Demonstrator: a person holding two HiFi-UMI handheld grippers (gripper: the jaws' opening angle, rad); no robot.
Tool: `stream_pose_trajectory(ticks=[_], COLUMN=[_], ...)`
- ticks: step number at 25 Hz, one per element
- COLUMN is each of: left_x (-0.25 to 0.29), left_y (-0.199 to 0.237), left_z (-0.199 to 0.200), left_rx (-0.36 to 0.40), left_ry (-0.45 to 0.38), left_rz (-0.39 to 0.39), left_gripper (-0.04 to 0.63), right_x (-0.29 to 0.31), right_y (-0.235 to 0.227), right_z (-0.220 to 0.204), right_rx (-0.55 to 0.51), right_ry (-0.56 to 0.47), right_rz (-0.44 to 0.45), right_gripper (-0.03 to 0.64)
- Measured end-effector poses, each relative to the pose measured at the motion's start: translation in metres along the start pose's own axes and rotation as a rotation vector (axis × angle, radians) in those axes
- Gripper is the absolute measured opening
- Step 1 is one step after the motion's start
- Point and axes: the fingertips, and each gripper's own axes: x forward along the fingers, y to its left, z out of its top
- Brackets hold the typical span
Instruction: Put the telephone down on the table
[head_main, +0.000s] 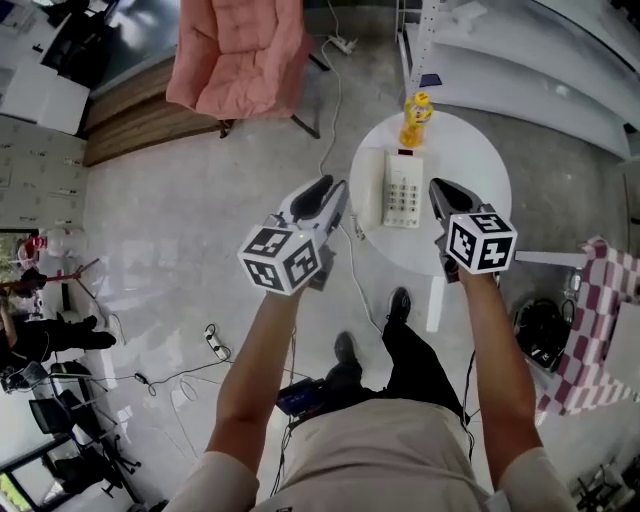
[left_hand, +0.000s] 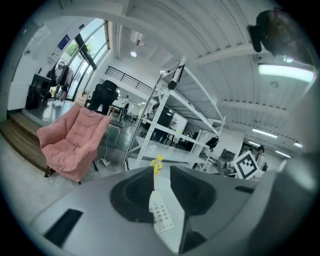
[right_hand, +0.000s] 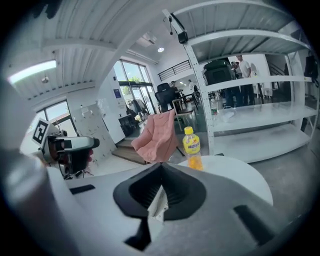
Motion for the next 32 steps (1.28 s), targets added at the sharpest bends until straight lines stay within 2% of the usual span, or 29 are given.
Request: stream_pose_trajectory(ticks=[2, 5, 9, 14, 21, 32], left_x=[-0.029, -0.061, -0.101, -0.167, -0.24, -0.305], left_y=[-0.014, -0.031, -0.055, -0.087, -0.115, -0.127], left_z=[0.02, 0.048, 0.076, 0.101, 0.118, 0.11], left_rx=[0.022, 0.062, 0.136, 0.239, 0.339, 0.367], left_ry=[-0.047, -0.109, -0.146, -0.157, -0.17, -0.184], left_rz=[-0.023, -0.06, -0.101, -0.11, -0.128, -0.138], left_gripper=[0.061, 0.03, 0.021, 0.02, 0.02, 0.02], right_x=[-0.026, -0.059, -0.102, -0.166, -0.239, -0.291], right_y=[0.023, 0.05, 0.082, 0.122, 0.171, 0.23], right_z=[0.015, 0.039, 0.062, 0.077, 0.09, 0.076], right_rx=[-0.028, -0.085, -0.151, -0.182, -0.216, -0.252], right_ry=[-0.034, -0.086, -0.125, -0.195, -0.241, -0.271], right_rz=[0.015, 0.037, 0.058, 0.048, 0.043, 0.044], right_gripper=[-0.012, -0.012, -0.014, -0.014, -0.012, -0.012])
